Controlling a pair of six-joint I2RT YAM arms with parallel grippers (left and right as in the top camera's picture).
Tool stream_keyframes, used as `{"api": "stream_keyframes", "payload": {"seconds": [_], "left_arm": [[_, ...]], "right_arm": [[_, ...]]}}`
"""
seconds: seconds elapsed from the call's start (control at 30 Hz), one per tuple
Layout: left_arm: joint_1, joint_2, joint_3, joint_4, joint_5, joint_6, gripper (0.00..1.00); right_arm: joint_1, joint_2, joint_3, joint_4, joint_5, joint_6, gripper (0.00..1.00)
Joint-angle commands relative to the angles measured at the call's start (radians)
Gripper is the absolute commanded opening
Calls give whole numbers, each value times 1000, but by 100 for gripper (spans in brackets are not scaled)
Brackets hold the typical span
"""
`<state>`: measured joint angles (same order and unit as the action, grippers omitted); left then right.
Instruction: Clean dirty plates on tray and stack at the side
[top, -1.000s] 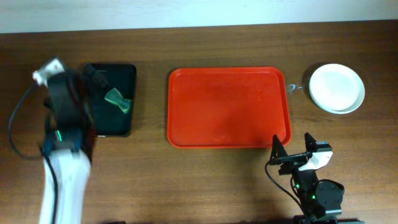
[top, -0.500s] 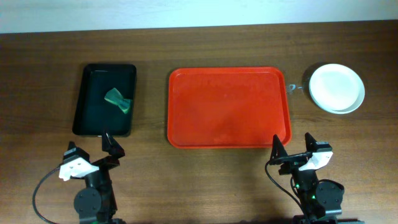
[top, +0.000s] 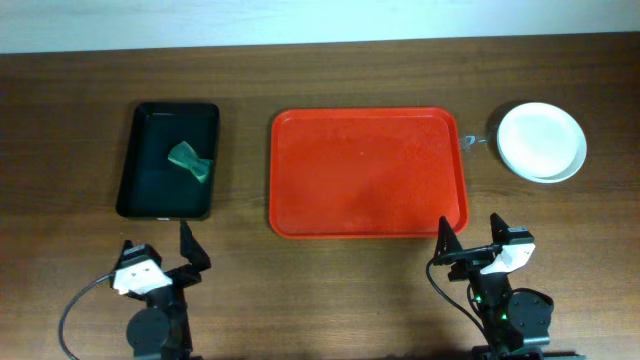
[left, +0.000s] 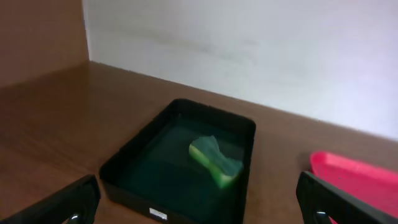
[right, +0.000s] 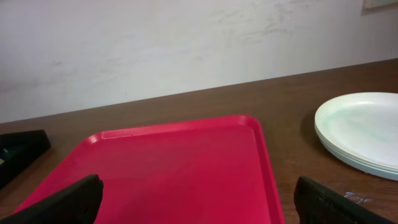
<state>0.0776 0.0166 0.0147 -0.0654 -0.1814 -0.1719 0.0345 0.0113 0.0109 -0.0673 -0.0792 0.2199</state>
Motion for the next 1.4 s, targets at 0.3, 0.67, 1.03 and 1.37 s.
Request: {"api": "stream_keyframes", "payload": {"seconds": [0.3,0.67,1.03,1.37], "left_arm": [[-6,-11,-6,-15,88,222,99],[-6,-11,-5,-14,90,139,99],[-6,-11,-5,-11,89,139,99],[-6,-11,-5,-11,89,139,99]], "right_arm": [[7,-5,-5,-5,5,-9,98],[7,-5,-5,-5,5,-9,99],[7,-5,-5,-5,5,-9,99],[6,-5,-5,-5,5,-9,98]]}}
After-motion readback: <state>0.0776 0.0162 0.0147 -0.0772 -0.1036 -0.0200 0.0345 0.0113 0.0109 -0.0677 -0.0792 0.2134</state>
